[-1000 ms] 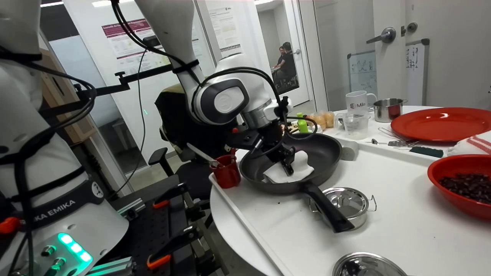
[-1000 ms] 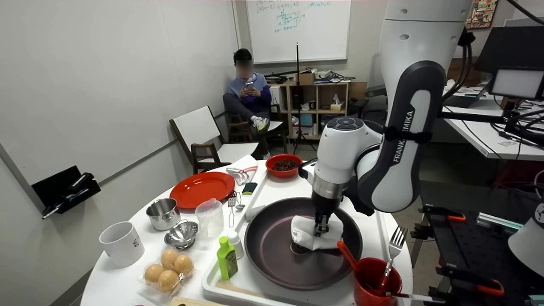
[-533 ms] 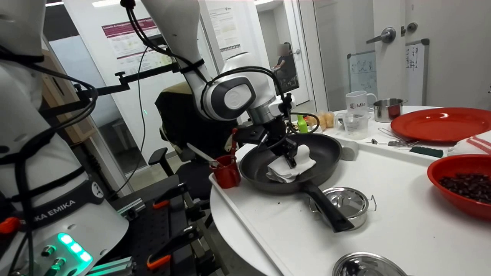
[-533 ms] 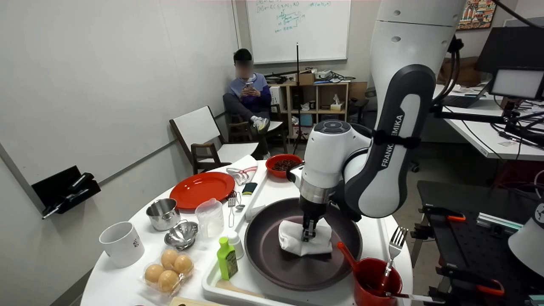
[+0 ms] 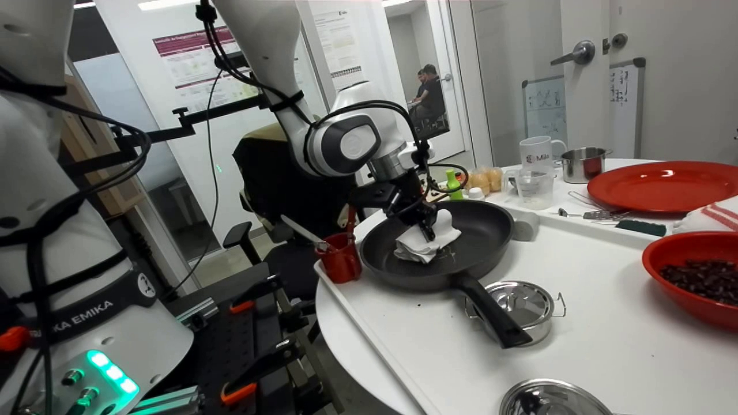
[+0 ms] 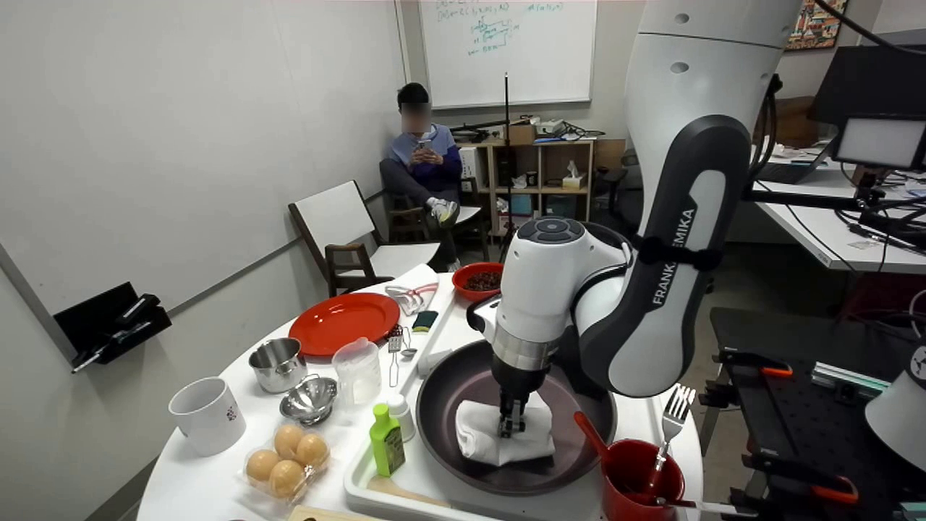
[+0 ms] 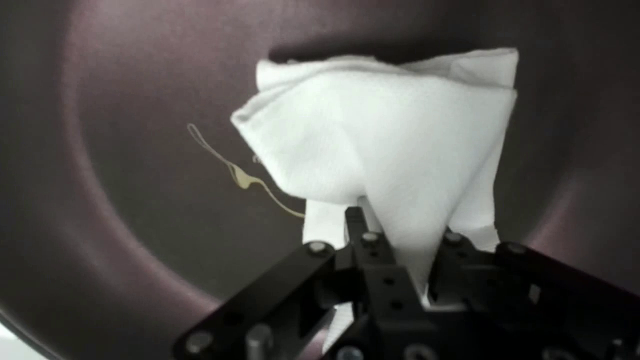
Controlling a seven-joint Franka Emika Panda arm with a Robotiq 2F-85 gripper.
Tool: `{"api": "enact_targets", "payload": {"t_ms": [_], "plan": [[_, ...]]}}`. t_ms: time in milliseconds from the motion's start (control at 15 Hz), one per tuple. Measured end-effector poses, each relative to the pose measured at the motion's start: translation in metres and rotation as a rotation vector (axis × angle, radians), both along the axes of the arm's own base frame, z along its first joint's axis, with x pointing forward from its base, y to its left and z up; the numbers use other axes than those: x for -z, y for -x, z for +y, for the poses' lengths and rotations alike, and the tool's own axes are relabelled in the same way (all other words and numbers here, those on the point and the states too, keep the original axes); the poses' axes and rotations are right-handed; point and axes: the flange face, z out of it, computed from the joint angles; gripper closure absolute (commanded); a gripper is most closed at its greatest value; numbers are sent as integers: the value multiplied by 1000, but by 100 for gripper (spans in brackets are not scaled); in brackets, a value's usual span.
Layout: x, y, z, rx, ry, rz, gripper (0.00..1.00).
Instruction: Wipe the pan with the white cloth
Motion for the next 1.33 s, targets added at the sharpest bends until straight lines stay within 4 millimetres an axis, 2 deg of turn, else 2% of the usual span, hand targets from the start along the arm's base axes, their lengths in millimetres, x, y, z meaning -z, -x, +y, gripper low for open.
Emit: {"api": "enact_targets", "payload": {"t_ms": [200, 400, 1000, 1333], "plan": [[0, 3, 17, -32, -5, 1, 91], [1, 5, 26, -52, -8, 2, 91], [0, 3, 22, -50, -5, 3, 91], [-2, -13, 13, -21, 1, 20, 91]]}}
